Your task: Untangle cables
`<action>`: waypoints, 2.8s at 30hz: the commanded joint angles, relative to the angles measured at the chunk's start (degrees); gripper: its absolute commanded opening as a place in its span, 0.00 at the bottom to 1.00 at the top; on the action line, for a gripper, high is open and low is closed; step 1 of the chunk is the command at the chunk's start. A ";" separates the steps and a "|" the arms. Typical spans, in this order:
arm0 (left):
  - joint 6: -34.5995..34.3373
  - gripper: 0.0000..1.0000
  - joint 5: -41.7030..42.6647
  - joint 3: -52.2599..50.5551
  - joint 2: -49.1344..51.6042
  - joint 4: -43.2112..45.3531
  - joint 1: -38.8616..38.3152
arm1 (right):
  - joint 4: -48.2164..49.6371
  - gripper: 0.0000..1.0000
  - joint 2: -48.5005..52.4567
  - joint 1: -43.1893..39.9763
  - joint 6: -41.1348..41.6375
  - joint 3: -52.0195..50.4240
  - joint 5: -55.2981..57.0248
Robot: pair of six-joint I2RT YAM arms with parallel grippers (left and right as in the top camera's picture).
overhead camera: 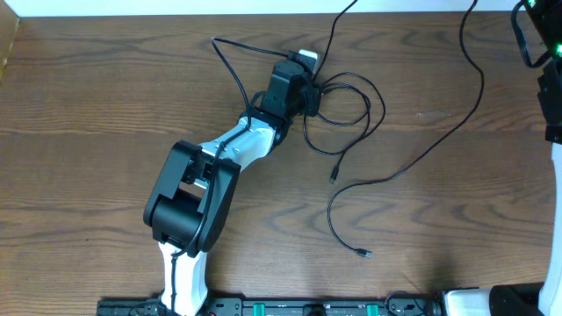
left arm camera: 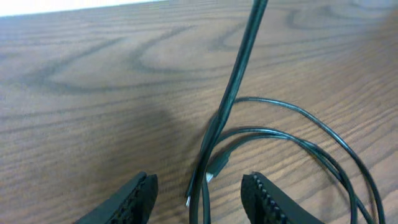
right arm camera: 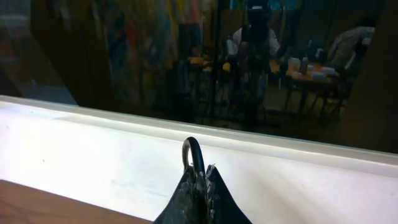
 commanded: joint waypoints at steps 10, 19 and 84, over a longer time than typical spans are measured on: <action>0.57 0.32 -0.15 0.70 3.32 2.51 0.13 | -0.26 0.01 0.07 -0.37 -0.44 1.18 -1.95; 0.57 0.07 -0.17 0.70 2.43 2.84 0.31 | -2.69 0.01 0.07 -0.39 -0.46 1.18 -1.90; -3.39 0.47 20.83 0.70 -13.38 0.63 -15.30 | -16.57 0.01 0.11 -22.40 -19.87 0.83 22.36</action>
